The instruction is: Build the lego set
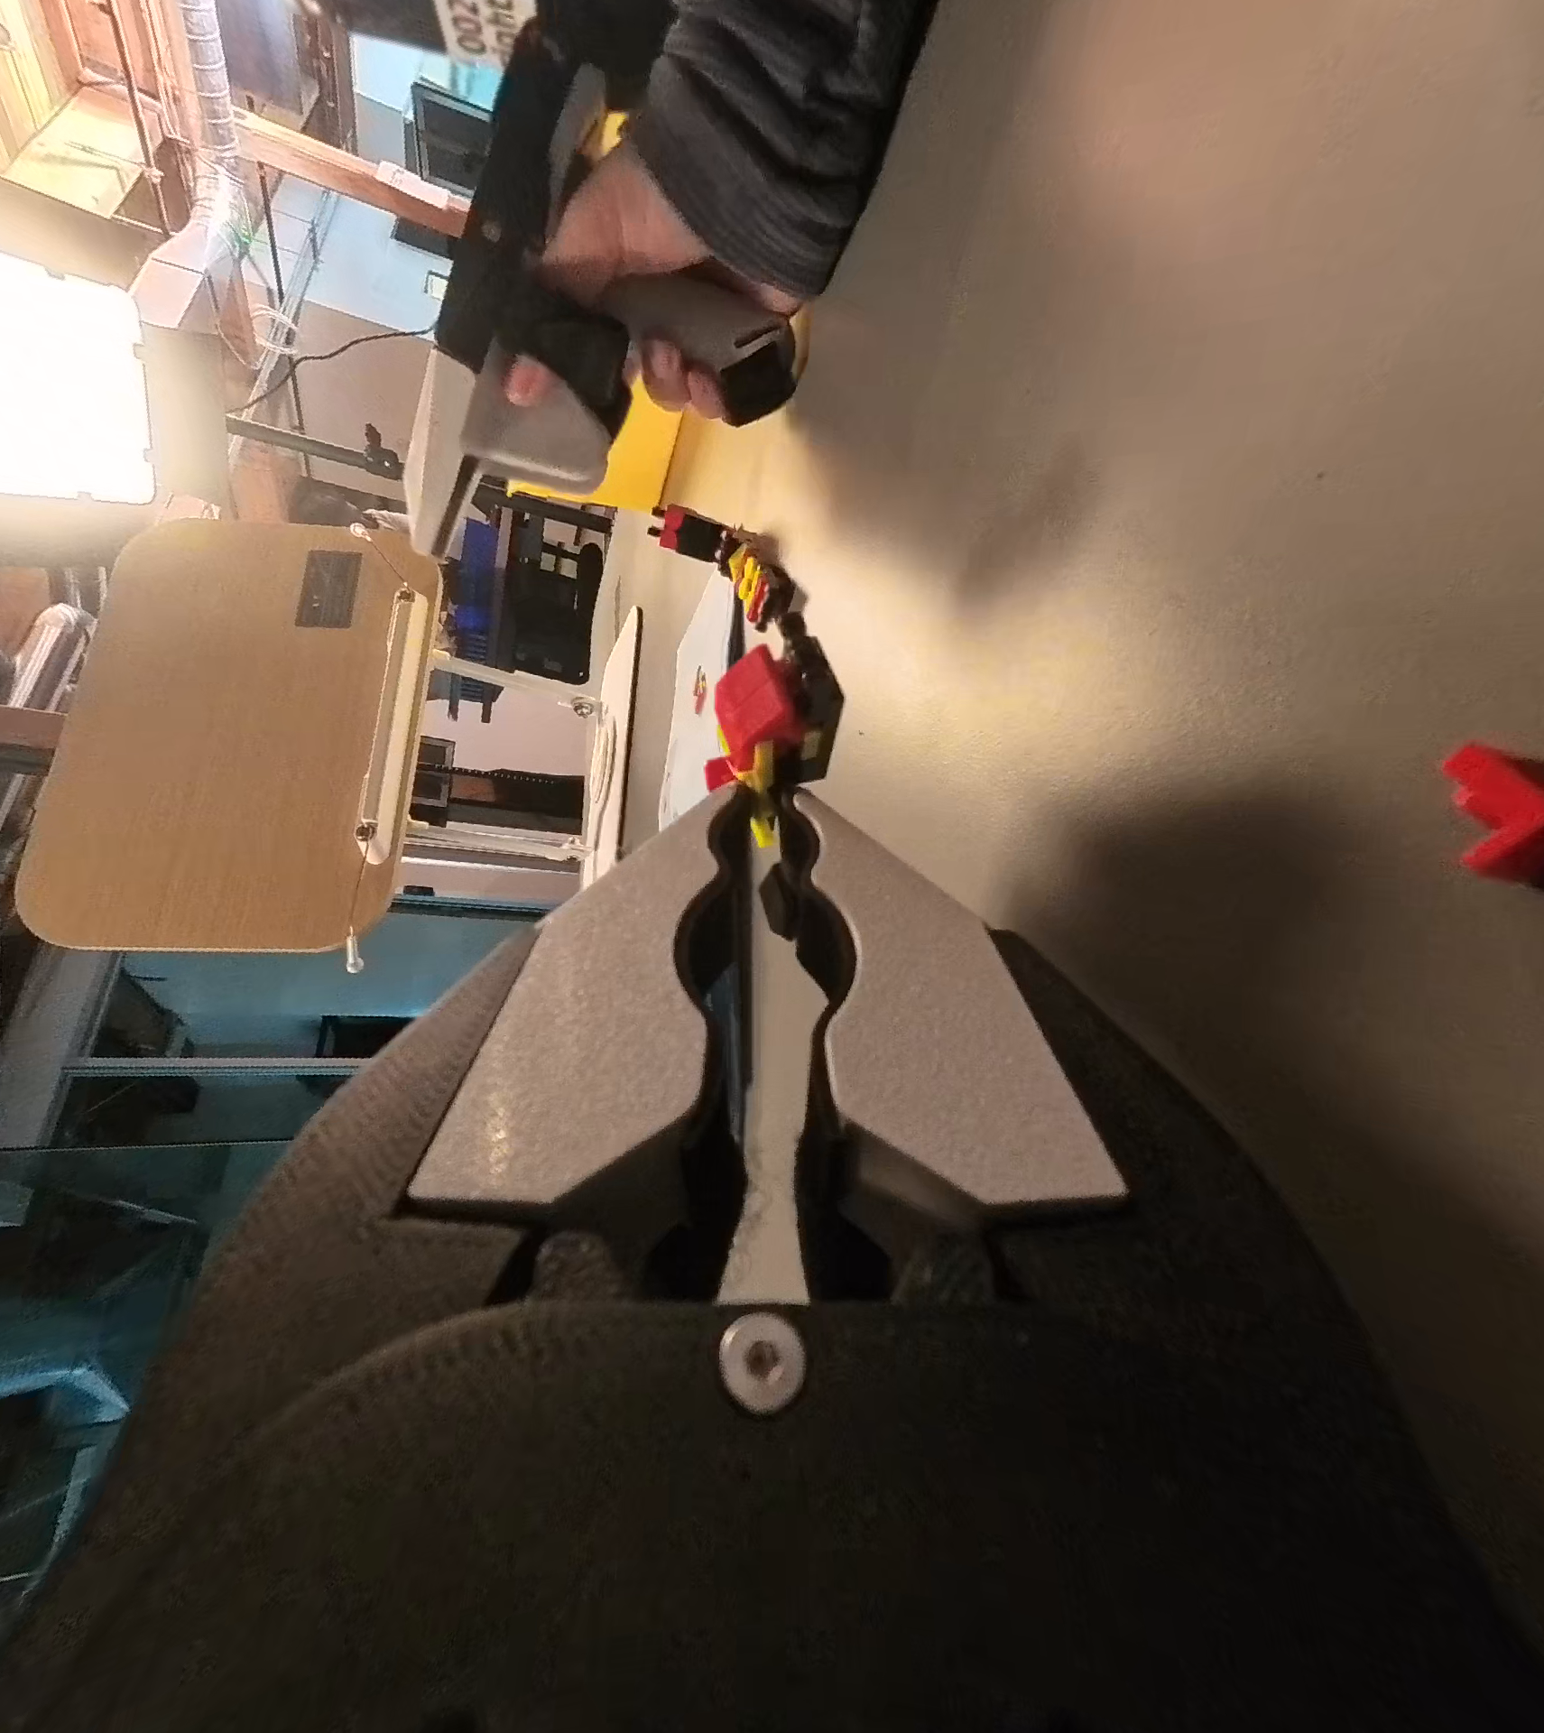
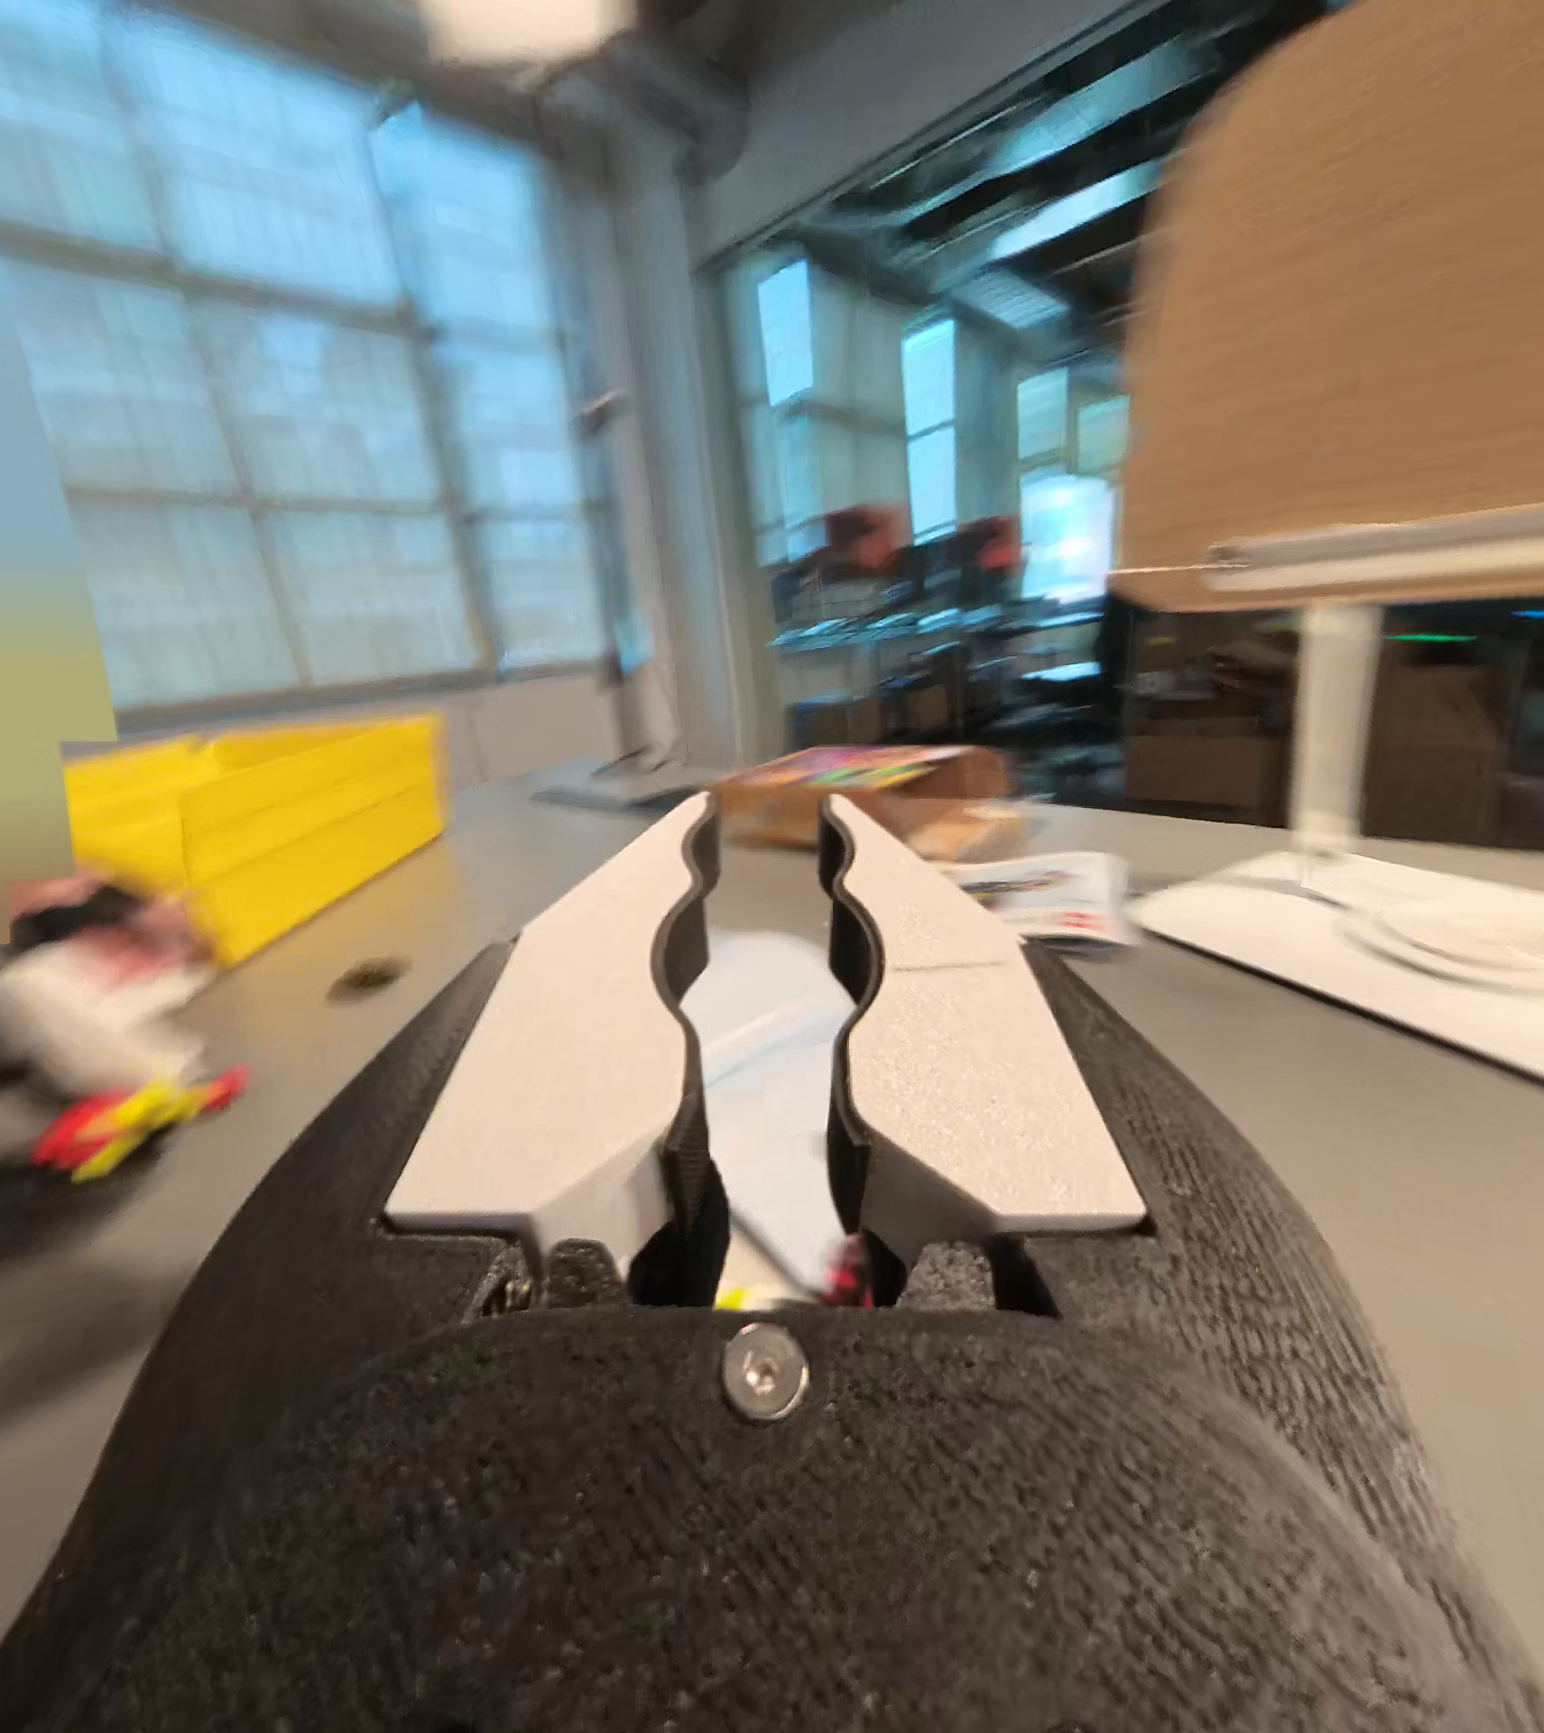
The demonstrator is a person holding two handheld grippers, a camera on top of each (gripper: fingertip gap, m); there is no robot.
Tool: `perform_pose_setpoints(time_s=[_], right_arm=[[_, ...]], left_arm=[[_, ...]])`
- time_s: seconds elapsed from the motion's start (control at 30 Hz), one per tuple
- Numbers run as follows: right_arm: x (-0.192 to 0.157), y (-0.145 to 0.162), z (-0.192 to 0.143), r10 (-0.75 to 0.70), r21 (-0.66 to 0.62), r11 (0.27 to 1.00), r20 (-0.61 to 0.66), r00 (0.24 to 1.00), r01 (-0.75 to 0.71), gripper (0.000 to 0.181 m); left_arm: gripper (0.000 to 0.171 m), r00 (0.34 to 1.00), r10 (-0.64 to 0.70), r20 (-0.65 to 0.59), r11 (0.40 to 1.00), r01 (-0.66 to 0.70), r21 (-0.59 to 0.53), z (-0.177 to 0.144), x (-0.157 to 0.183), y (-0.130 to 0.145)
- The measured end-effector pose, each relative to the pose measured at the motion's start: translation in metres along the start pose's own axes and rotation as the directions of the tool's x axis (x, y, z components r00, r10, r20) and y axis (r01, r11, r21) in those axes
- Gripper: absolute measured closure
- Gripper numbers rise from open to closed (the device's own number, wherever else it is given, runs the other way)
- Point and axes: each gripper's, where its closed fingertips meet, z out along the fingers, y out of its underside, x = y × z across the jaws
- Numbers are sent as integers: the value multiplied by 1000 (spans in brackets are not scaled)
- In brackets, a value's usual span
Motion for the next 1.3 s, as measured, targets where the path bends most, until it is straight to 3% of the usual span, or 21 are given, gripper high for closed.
perform_pose_setpoints(time_s=[0.07,0.17,0.23,0.3,0.5,0.73,1.3], right_arm=[[-38,10,8,12,-84,996,197,980,5,160],[-99,37,8,211,-320,945,465,860,-59,159],[-129,52,3,330,-447,893,557,762,-61,159],[-146,60,-1,368,-497,867,600,710,-29,161],[-163,72,-13,509,-624,781,618,599,-19,165],[-164,77,-16,545,-667,745,608,578,-1,170],[-166,74,-23,558,-663,748,648,519,23,176]], left_arm=[[167,1000,11,-1,1000,-11,9,1,0,-2],[167,999,50,-4,998,-50,30,3,0,-9],[167,998,61,-22,996,-60,60,4,3,-15],[167,996,73,-43,993,-69,93,6,6,-19],[167,992,113,-49,985,-105,137,5,8,-26],[167,991,132,-11,976,-128,174,3,3,-35],[167,988,156,14,959,-155,237,4,0,-47]])
